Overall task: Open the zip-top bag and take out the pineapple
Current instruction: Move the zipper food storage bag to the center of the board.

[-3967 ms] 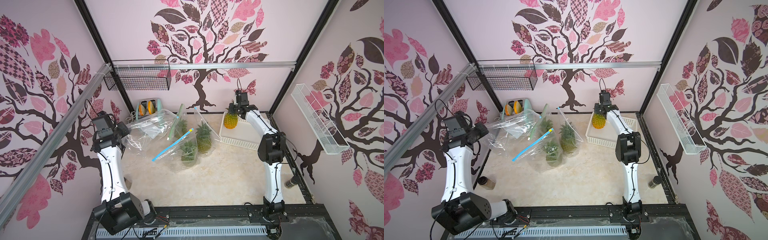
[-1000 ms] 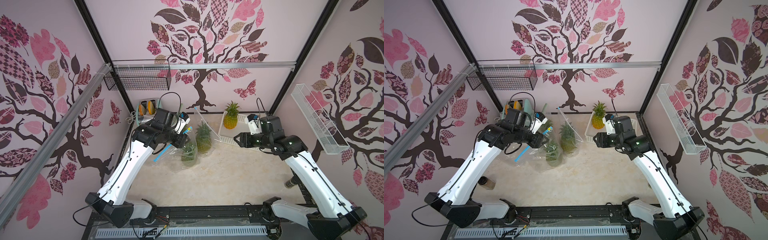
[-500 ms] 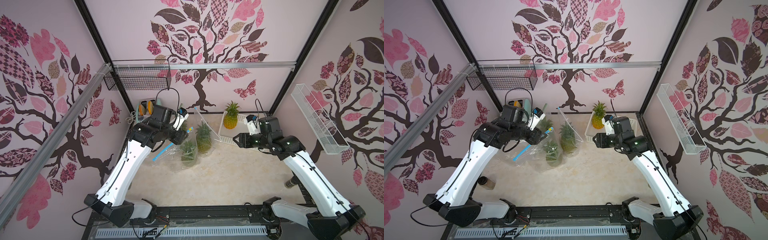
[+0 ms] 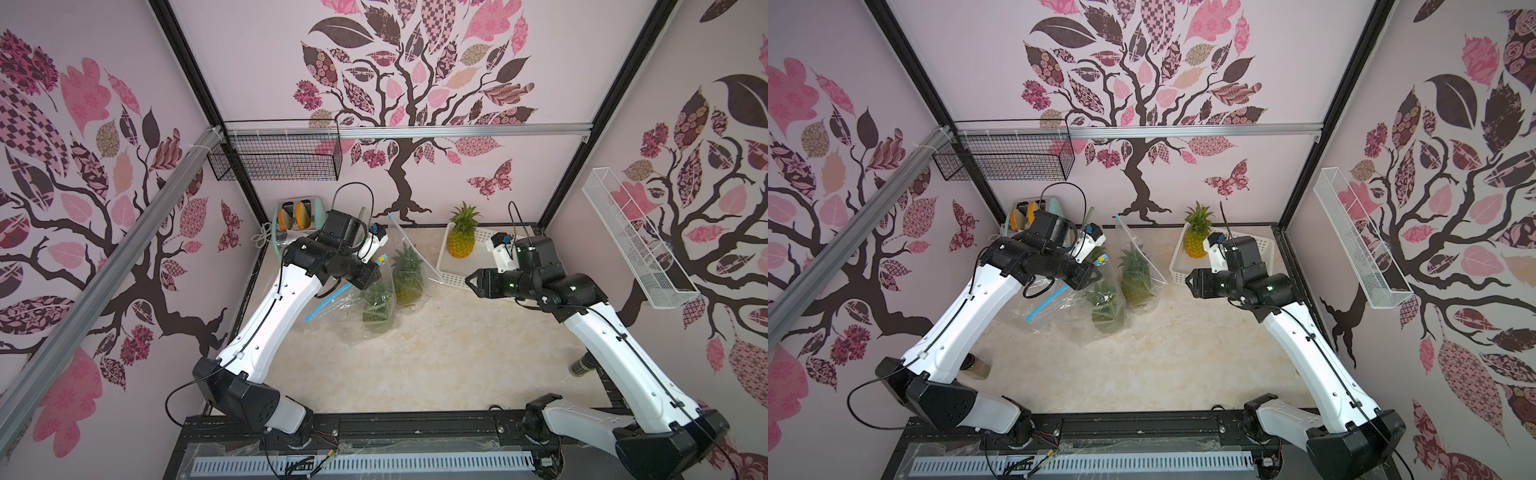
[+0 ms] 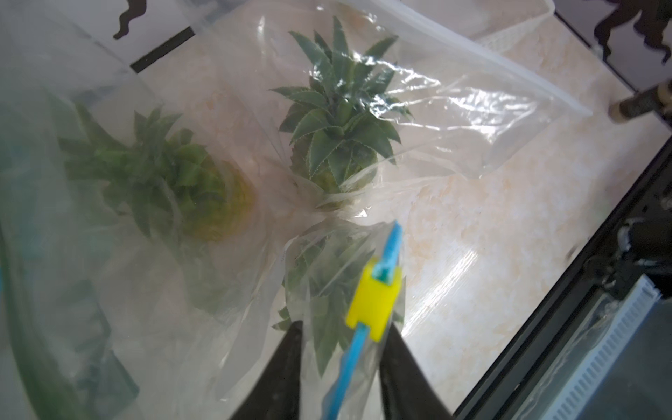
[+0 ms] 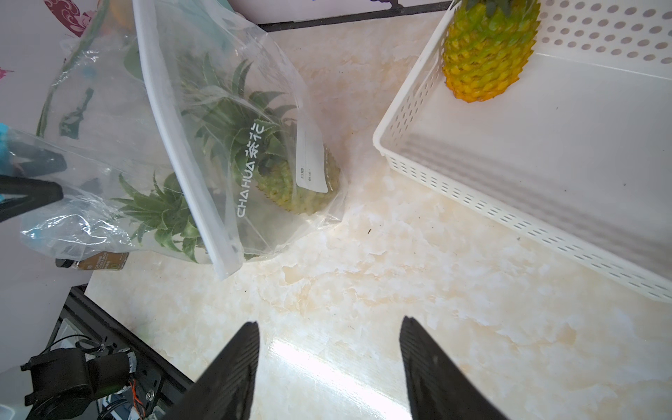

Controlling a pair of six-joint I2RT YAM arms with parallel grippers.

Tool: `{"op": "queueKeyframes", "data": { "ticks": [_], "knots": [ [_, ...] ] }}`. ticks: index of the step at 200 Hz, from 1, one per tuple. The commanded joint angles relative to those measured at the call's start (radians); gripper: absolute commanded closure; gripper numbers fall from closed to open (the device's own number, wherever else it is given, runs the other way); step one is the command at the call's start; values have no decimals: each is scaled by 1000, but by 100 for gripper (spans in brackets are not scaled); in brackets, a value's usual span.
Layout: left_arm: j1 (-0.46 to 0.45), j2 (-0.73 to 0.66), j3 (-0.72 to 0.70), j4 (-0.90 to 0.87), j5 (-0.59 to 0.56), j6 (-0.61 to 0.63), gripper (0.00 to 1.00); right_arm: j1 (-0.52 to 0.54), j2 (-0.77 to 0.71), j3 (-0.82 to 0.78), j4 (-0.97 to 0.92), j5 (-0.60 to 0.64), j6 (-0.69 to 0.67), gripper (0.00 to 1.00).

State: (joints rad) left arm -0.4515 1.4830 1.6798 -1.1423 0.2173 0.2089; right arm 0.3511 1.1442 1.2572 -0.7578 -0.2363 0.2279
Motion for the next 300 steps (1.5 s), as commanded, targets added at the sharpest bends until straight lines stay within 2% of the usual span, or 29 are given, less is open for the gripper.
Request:
{"op": "queueKeyframes", "data": {
  "ticks": [1,16,79,132,202,242,272,300],
  "knots": [
    [-1,-8,8,-13,19,1,88,0,-20,-6,11,7,-10,36],
    [-1,-6,21,-25,19,3,100,0,-23,-12,18,4,-10,36],
    [-25,21,131,-97,40,26,100,1,-35,-23,31,-6,-26,36],
    [-116,55,227,-169,-9,41,100,0,-40,-15,37,-14,-49,36],
    [-254,72,248,-215,-19,55,100,0,-78,-12,28,-61,-102,35],
    [-332,80,252,-213,-6,71,100,0,-130,-20,38,-195,-203,35],
    [-362,88,246,-200,1,77,100,0,-156,-47,79,-338,-223,35],
    [-377,92,223,-176,6,89,100,0,-181,-100,144,-479,-228,42]
  ]
}}
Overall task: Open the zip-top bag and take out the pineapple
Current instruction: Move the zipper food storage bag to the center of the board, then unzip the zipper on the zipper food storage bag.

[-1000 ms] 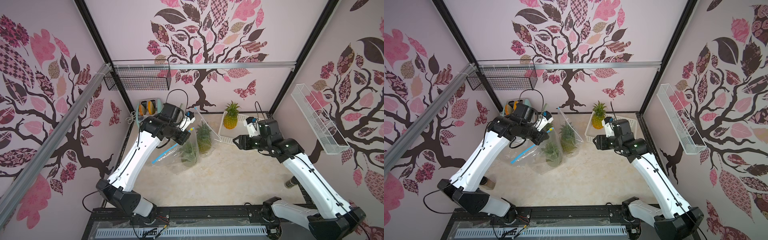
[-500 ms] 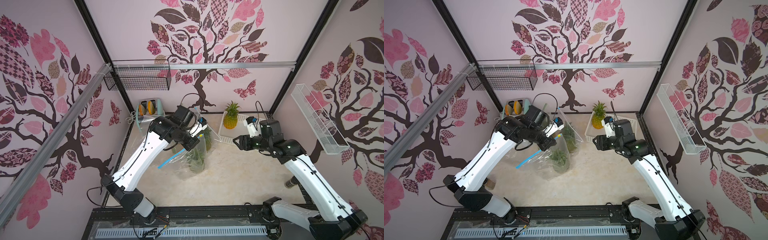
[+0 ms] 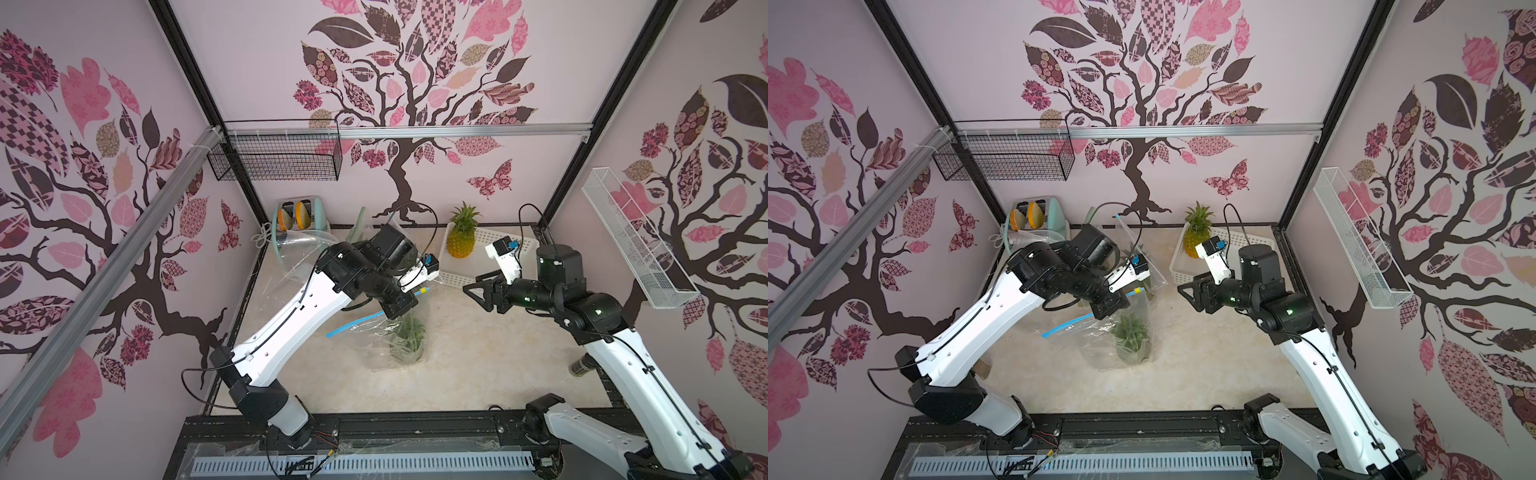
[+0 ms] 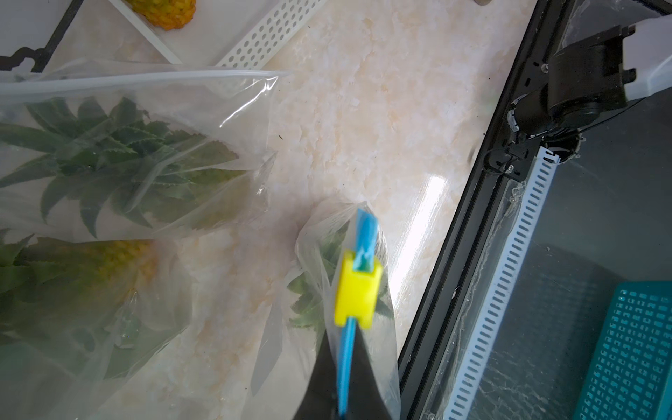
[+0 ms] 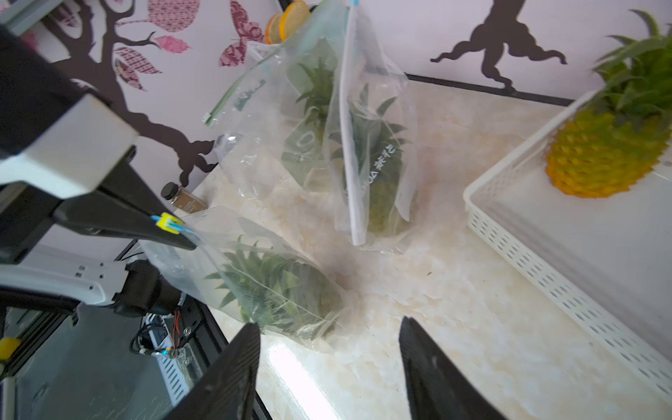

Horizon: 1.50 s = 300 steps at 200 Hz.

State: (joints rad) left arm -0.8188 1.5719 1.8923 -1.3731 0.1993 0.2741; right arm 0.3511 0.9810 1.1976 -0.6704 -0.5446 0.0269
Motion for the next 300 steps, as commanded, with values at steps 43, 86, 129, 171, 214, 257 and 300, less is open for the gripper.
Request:
{"op": "queueKeyframes", "data": {
  "ticks": [43,86,129,171,214,257,300],
  "knots": [
    [-13,8,3,85,53,56,100,-1,-54,-120,171,-262,-12,43],
    [-12,8,2,85,61,94,100,3,-14,-123,241,-315,8,48],
    [-13,2,-13,101,54,103,100,77,42,-90,240,-309,-21,53],
    [-12,3,-14,109,52,106,100,144,84,-80,259,-270,-26,57],
    [-13,-2,-19,111,55,105,100,152,103,-88,316,-253,0,59],
    [-13,-15,-37,123,56,105,100,152,116,-100,366,-263,22,71],
    [-12,-22,-54,141,49,98,100,152,113,-114,374,-277,28,84]
  ]
}}
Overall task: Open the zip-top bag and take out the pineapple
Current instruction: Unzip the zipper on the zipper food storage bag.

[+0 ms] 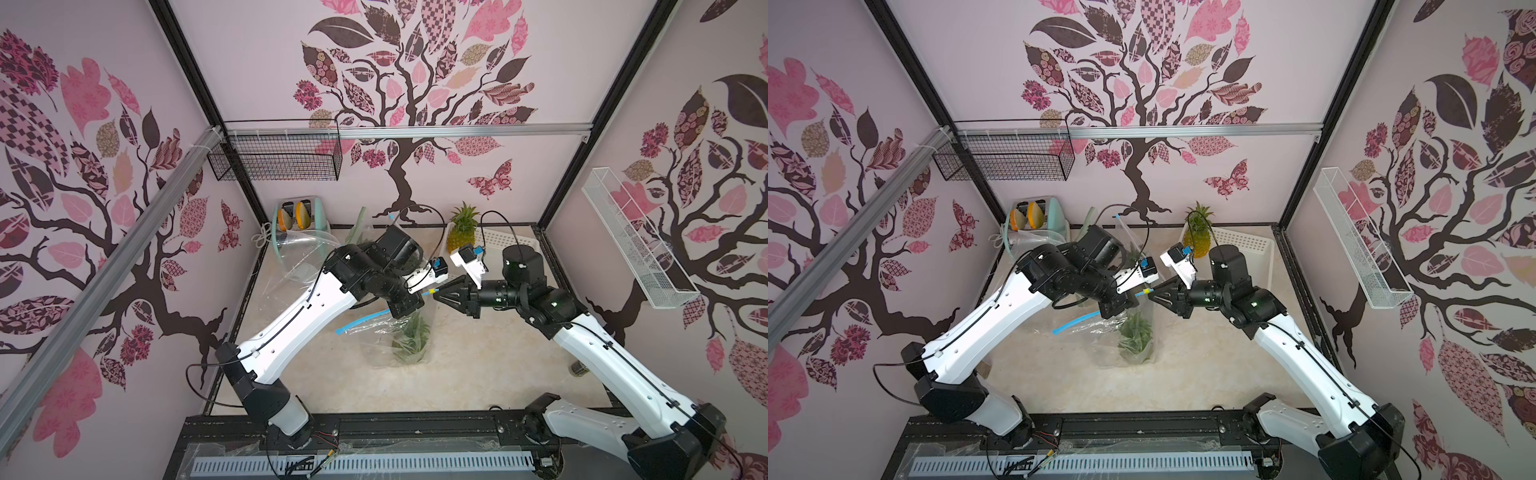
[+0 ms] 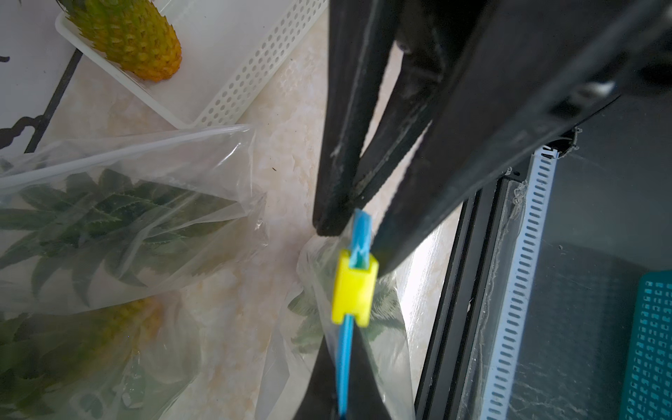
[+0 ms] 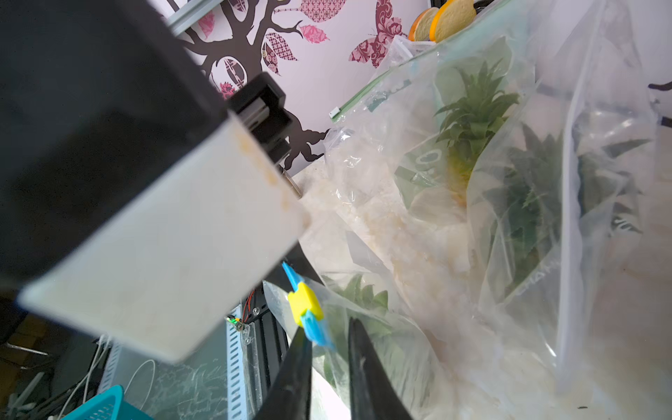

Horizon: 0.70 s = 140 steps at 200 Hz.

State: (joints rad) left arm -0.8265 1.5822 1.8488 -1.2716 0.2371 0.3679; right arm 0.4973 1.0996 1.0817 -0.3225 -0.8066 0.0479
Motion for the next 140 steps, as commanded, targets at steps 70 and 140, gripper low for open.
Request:
{"op": "queueKeyframes", "data": {
  "ticks": [70,140],
  "knots": [
    [5,-68,-35,79,-66,-25,99,6,-16,-13,66,-12,32,100],
    [57,-201,-147,266,60,-68,69,5,-9,-29,120,-2,81,100]
  ]
}}
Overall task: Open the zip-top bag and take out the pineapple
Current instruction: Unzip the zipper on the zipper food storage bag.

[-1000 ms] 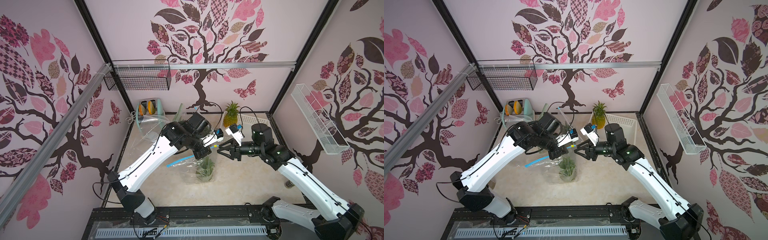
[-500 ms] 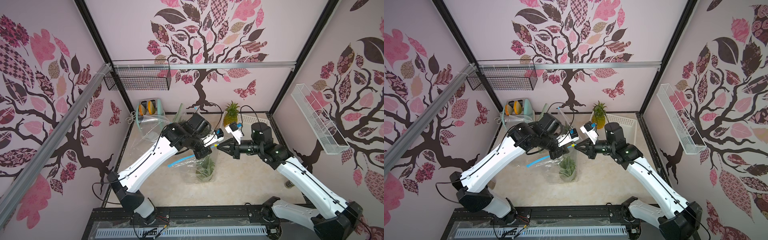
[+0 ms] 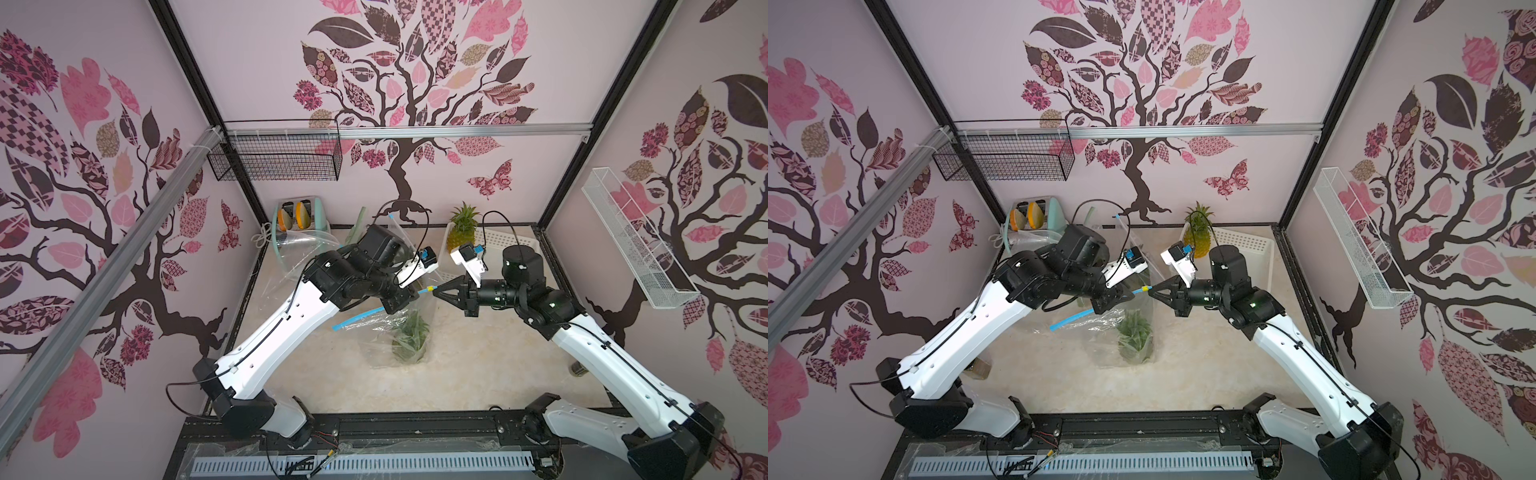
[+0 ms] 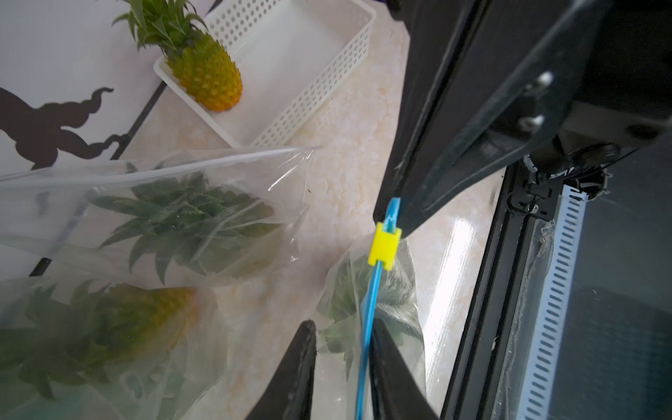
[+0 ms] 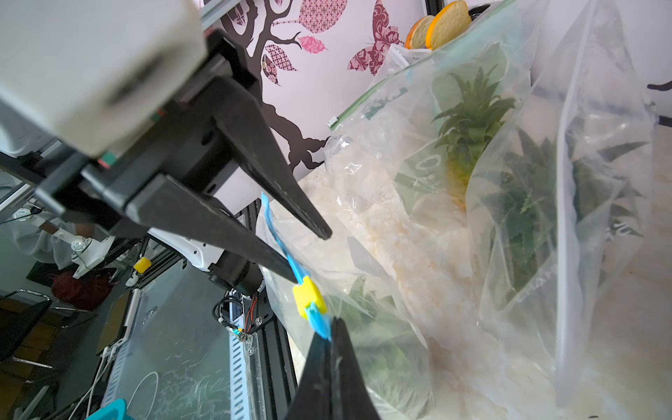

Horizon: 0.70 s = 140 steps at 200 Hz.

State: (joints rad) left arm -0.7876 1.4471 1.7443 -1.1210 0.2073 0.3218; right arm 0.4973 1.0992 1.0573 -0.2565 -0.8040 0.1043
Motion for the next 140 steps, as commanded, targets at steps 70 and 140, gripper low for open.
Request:
{"op": "queueKeyframes", "data": {
  "ticks": [70,140],
  "knots": [
    [25,-100,-110,208,193,-68,66,5,-6,-14,92,-4,57,100],
    [25,-94,-115,222,173,-64,66,5,-4,-10,96,0,71,100]
  ]
}}
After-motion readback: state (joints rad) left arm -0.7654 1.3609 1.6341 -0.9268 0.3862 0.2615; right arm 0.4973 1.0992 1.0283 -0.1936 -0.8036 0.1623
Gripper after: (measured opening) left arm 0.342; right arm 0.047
